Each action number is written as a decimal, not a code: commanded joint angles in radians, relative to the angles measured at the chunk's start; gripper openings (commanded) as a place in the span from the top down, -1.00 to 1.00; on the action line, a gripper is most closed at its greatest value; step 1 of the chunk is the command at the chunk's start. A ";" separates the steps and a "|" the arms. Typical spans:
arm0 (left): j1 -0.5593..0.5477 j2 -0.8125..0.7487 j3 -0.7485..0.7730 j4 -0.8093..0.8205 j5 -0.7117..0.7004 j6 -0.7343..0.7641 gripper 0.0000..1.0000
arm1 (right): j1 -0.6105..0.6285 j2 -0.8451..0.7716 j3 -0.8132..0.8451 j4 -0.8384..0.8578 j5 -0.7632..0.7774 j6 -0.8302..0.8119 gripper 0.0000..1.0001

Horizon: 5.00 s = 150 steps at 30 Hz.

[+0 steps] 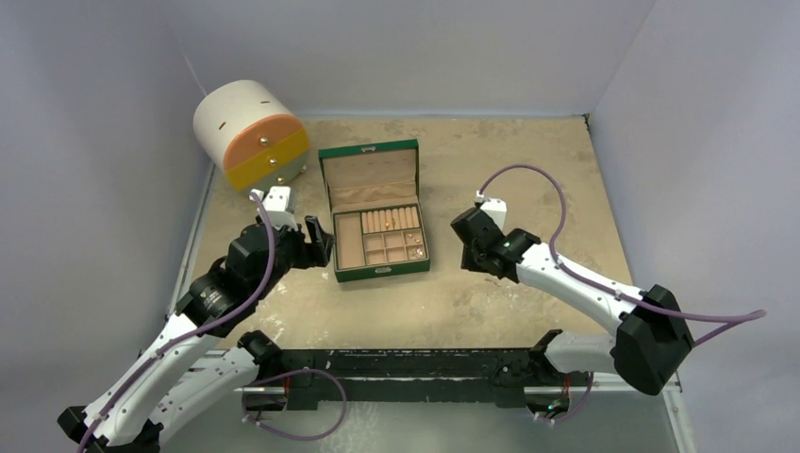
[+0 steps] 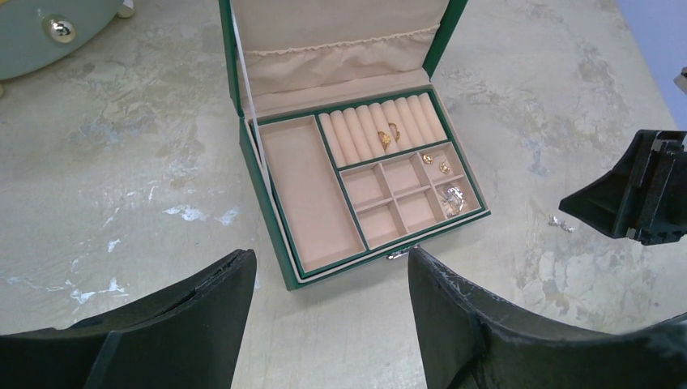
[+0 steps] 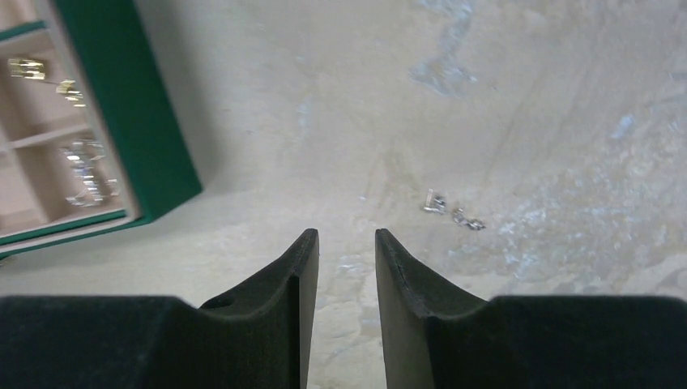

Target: Organize the mixed jewelry

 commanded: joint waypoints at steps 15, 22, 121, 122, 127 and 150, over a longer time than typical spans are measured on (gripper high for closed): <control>0.004 0.010 0.006 0.034 -0.003 0.006 -0.37 | -0.183 -0.035 -0.222 0.013 -0.024 0.153 0.29; 0.004 0.012 0.006 0.034 -0.004 0.006 -0.37 | -0.218 -0.027 -0.236 0.003 0.002 0.204 0.29; 0.011 -0.022 0.008 0.034 0.003 0.010 -0.38 | 0.126 0.494 0.435 0.166 -0.361 -0.185 1.00; 0.012 -0.022 0.007 0.035 0.003 0.010 -0.38 | 0.126 0.499 0.434 0.166 -0.361 -0.182 1.00; 0.017 -0.019 0.008 0.036 0.009 0.011 -0.38 | 0.128 0.509 0.438 0.163 -0.362 -0.175 0.97; 0.024 -0.005 0.006 0.040 0.024 0.013 -0.38 | 0.103 0.117 0.157 0.032 -0.026 -0.047 0.46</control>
